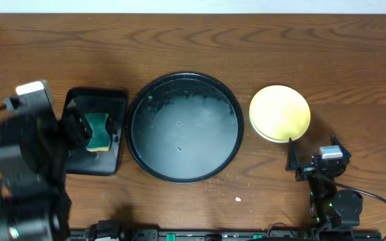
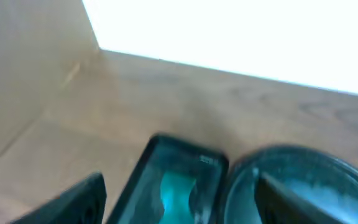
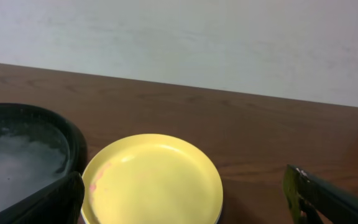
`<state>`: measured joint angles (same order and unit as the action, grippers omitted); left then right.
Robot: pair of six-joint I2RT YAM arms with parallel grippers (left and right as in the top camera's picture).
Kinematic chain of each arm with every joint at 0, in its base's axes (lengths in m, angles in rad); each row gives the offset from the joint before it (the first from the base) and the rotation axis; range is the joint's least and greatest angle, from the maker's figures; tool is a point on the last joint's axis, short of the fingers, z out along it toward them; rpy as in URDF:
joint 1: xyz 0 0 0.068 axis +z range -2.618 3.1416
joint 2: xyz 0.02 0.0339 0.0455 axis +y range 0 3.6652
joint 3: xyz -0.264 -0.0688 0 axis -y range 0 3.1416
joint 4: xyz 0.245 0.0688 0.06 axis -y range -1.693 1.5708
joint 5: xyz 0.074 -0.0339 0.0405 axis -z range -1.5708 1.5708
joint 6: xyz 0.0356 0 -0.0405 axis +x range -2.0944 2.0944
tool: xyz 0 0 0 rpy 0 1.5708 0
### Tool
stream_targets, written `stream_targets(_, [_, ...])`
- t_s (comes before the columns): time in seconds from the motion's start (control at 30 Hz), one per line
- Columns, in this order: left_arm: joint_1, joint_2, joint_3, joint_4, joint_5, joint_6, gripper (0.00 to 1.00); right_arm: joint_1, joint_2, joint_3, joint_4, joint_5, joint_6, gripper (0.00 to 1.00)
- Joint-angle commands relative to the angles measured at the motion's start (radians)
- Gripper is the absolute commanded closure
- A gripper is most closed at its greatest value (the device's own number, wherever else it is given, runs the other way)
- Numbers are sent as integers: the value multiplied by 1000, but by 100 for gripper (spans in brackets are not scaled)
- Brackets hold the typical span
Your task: Clean dirty plates on tray and stack at the side
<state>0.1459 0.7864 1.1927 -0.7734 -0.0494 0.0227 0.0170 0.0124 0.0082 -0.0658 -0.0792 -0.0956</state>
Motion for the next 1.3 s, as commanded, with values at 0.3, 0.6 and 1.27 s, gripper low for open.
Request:
stream_targets(0.3, [-2, -388, -687, 615, 111, 119, 23, -5, -6, -3, -2, -8, -10, 1])
stream_targets(0.6, [-30, -605, -1023, 738, 105, 192, 23, -5, -6, -3, -2, -8, -10, 1])
stream_targets(1.27, [-30, -784, -1189, 708, 102, 204, 23, -5, -6, -3, -2, -8, -10, 1])
